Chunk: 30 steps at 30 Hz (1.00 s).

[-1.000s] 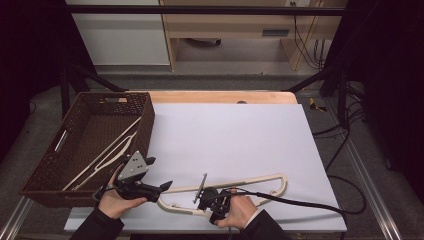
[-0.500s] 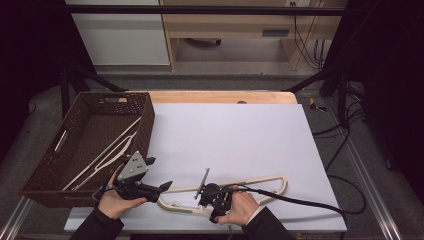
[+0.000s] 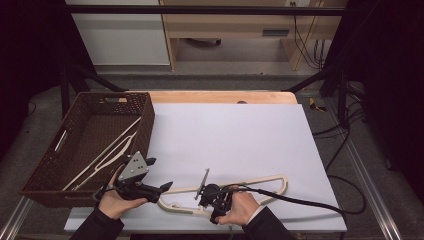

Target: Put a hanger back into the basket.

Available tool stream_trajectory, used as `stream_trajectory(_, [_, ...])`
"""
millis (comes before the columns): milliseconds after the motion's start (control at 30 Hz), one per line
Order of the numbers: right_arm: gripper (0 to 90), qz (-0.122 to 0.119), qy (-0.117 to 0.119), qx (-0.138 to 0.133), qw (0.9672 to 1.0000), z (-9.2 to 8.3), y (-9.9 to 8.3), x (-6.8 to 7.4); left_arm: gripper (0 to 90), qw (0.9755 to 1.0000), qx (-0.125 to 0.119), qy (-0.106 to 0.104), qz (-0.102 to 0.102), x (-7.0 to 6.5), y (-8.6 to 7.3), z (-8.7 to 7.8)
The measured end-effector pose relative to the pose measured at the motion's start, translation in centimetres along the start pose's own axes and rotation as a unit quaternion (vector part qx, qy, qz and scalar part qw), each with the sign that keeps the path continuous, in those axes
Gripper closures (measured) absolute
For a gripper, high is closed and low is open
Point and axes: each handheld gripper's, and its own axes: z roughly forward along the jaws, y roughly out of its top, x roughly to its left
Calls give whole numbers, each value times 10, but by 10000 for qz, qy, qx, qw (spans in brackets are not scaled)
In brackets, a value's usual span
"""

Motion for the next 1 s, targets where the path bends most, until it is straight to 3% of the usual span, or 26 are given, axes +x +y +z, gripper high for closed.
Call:
stream_trajectory(367, [728, -20, 31, 58, 10000, -1, 0, -1, 97, 10000, 10, -20, 14, -1, 0, 1])
stream_trajectory(500, [739, 52, 7, -42, 10000, -3, 0, -1, 98, 10000, 27, -31, 19, -1, 0, 1])
stream_trajectory(767, [746, 12, -58, 119, 9999, 6, 0, 1, 98, 10000, 35, -41, 28, -2, -1, 2])
stream_trajectory(1000, [750, -13, -60, -12, 10000, -7, -1, -2, 101, 9999, 42, -73, 86, -2, 0, 2])
